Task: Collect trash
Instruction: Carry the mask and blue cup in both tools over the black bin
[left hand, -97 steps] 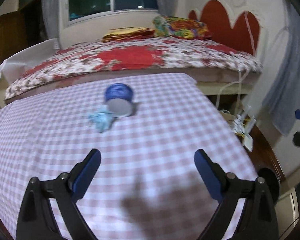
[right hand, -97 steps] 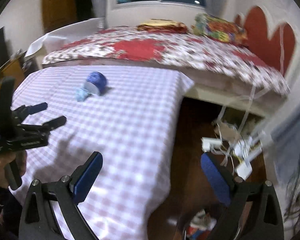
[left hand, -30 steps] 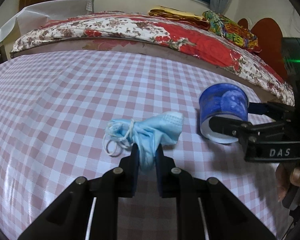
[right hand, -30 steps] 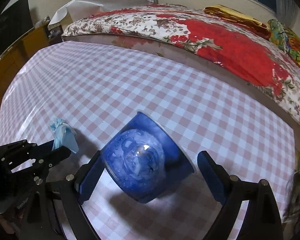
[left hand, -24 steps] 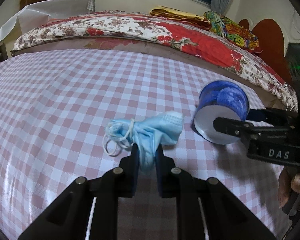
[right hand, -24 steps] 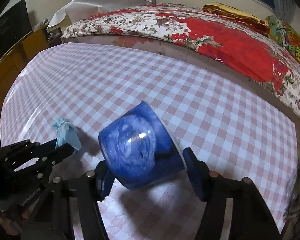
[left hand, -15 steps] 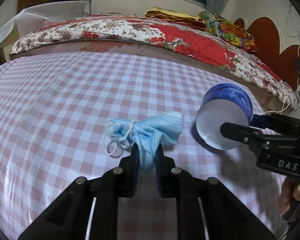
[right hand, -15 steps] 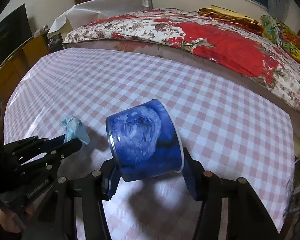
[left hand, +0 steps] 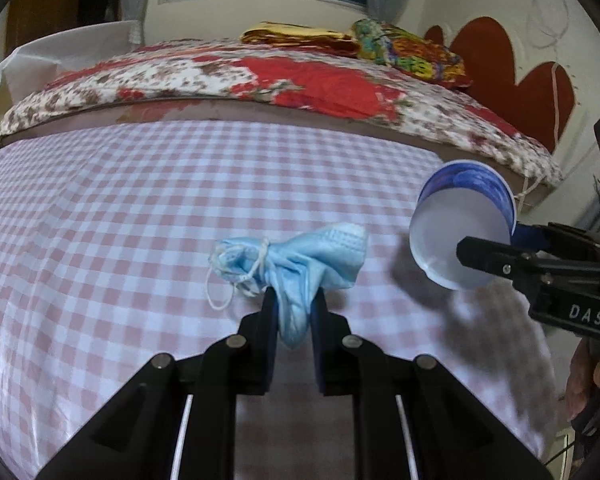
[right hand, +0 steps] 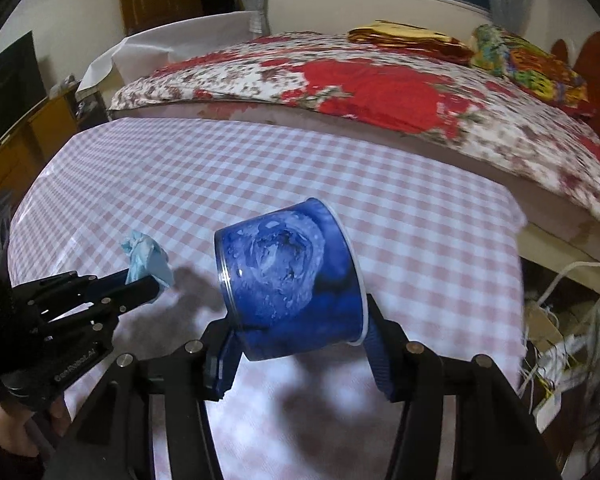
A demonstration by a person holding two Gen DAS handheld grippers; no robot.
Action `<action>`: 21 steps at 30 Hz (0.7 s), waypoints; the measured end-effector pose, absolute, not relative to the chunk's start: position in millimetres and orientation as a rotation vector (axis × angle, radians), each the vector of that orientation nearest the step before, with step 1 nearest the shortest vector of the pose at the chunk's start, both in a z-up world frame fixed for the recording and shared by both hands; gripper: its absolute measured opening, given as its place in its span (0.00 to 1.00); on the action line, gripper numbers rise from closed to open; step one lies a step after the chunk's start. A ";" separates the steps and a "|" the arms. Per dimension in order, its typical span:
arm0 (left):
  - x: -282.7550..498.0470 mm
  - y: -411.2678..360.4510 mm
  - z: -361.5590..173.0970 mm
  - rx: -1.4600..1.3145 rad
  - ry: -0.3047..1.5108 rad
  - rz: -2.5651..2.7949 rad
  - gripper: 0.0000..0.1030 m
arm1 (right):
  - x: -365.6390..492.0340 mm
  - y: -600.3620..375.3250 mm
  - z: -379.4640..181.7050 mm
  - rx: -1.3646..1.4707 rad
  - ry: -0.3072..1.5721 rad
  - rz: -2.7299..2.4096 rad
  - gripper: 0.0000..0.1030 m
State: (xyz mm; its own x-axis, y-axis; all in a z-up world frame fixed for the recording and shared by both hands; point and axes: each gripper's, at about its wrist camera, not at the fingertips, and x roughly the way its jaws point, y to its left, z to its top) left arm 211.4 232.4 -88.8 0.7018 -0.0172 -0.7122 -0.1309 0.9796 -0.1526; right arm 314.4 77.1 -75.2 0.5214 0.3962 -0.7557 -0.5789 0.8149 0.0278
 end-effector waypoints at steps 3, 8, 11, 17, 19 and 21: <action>203.8 216.8 -83.3 -0.194 0.782 0.045 0.16 | 303.9 49.9 -70.3 -0.221 0.827 0.549 0.54; 192.6 190.5 -75.7 -0.180 0.768 0.015 0.16 | 285.3 9.3 -62.2 -0.185 0.815 0.495 0.54; 188.7 173.7 -73.3 -0.166 0.769 -0.013 0.16 | 273.5 -10.2 -59.3 -0.170 0.809 0.463 0.54; 182.6 140.6 -68.7 -0.139 0.767 -0.065 0.16 | 250.1 -43.5 -55.4 -0.143 0.798 0.414 0.54; 181.6 129.8 -68.5 -0.128 0.770 -0.082 0.16 | 242.0 -56.2 -55.1 -0.126 0.798 0.398 0.54; 179.9 120.4 -68.5 -0.121 0.771 -0.098 0.16 | 233.8 -65.1 -54.9 -0.123 0.794 0.382 0.54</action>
